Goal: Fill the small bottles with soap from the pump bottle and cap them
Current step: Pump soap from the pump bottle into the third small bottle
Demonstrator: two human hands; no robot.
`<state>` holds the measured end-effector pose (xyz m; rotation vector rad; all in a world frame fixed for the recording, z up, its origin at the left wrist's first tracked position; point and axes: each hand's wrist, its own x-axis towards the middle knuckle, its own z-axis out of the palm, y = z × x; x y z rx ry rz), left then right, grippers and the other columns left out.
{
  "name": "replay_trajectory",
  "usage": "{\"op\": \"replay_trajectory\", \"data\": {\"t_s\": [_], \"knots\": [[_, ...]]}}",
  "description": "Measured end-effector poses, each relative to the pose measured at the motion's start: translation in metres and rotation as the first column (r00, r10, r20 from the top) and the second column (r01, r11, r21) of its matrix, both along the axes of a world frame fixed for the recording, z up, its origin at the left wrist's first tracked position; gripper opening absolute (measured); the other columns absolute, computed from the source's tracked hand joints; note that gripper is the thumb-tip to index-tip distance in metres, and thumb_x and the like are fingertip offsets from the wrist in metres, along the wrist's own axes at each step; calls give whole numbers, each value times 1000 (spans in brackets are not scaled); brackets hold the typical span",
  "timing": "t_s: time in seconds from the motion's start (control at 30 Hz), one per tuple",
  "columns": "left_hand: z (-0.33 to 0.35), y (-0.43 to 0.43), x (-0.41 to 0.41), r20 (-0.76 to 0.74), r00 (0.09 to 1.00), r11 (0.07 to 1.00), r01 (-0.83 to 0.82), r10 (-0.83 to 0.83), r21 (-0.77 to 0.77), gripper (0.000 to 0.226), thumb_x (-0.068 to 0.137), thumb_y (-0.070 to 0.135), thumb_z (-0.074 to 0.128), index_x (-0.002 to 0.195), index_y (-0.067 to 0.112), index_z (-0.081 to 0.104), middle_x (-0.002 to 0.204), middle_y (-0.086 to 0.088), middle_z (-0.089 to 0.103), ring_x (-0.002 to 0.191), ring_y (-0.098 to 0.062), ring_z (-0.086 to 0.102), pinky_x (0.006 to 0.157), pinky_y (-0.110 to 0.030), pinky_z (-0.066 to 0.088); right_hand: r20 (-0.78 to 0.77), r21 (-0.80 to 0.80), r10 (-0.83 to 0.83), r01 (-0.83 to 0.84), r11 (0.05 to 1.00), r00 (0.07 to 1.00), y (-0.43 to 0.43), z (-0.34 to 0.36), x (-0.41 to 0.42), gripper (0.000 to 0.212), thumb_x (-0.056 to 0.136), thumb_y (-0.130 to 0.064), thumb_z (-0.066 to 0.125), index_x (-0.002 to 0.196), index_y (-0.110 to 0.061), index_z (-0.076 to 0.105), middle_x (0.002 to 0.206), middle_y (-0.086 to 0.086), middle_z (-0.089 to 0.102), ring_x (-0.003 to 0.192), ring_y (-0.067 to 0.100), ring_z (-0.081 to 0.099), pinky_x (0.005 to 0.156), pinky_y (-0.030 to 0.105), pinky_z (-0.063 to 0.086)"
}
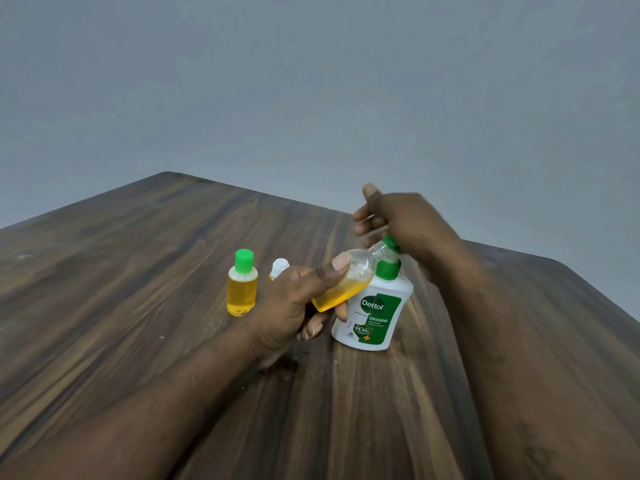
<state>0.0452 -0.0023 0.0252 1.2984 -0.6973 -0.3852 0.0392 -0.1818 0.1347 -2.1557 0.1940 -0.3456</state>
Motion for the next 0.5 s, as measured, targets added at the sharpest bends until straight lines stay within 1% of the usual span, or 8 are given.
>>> {"op": "replay_trajectory", "data": {"t_s": [0.07, 0.13, 0.17, 0.23, 0.37, 0.4, 0.43, 0.5], "knots": [[1, 0, -1, -2, 1000, 1000, -8, 8, 0, 68, 92, 64, 56, 64, 3, 69, 42, -10, 39, 36, -16, 35, 47, -30, 29, -95, 4, 44, -43, 999, 995, 1, -5, 0, 42, 106, -42, 53, 96, -10, 77, 92, 6, 80, 75, 16, 68, 71, 31, 50], [2, 0, 0, 1, 1000, 1000, -24, 24, 3, 68, 91, 63, 54, 62, 3, 69, 41, -10, 39, 36, -17, 35, 47, -29, 28, -140, -22, 58, -62, 998, 988, 2, -9, 1, 39, 106, -38, 53, 96, -11, 79, 87, 2, 79, 71, 12, 67, 69, 28, 48], [1, 0, 0, 3, 1000, 1000, -29, 29, 6, 68, 91, 63, 54, 62, 3, 68, 41, -10, 39, 36, -17, 35, 47, -28, 28, -151, -32, 55, -61, 998, 987, 2, -11, 2, 38, 106, -38, 54, 95, -12, 80, 83, -2, 78, 70, 10, 67, 69, 27, 47], [1, 0, 0, 1, 1000, 1000, -26, 26, 16, 68, 91, 62, 54, 62, 3, 68, 41, -10, 39, 36, -16, 35, 46, -28, 29, -166, -32, 50, -56, 998, 985, 1, -14, 2, 37, 105, -36, 56, 93, -12, 82, 81, -7, 76, 72, 9, 67, 71, 27, 47], [-1, 0, 0, -1, 1000, 1000, -16, 17, 23, 68, 92, 62, 54, 63, 2, 69, 42, -10, 39, 36, -17, 35, 46, -28, 30, -164, -32, 49, -55, 998, 985, 2, -13, 1, 37, 105, -36, 56, 94, -11, 80, 83, -1, 78, 70, 12, 67, 67, 26, 47], [-1, 0, 0, -2, 1000, 1000, -18, 19, 21, 68, 92, 62, 54, 63, 2, 69, 42, -10, 39, 36, -17, 35, 46, -27, 30, -145, -20, 49, -52, 998, 988, 3, -12, 1, 37, 106, -35, 55, 94, -10, 80, 83, 0, 79, 71, 11, 68, 69, 27, 49], [-1, 0, 1, -7, 1000, 1000, -19, 19, 17, 68, 92, 62, 54, 64, 1, 69, 42, -11, 39, 37, -17, 35, 46, -27, 30, -113, -5, 49, -49, 999, 992, 2, -10, 2, 37, 106, -35, 55, 94, -9, 79, 83, 1, 79, 74, 11, 70, 74, 30, 52], [0, 0, 1, -21, 1000, 1000, -11, 11, 4, 68, 91, 61, 55, 65, 0, 69, 42, -11, 39, 37, -18, 34, 45, -27, 30, -47, -2, 42, -42, 999, 998, 1, -7, 3, 36, 105, -34, 55, 93, -9, 78, 84, 2, 80, 88, 14, 74, 90, 41, 56]]}}
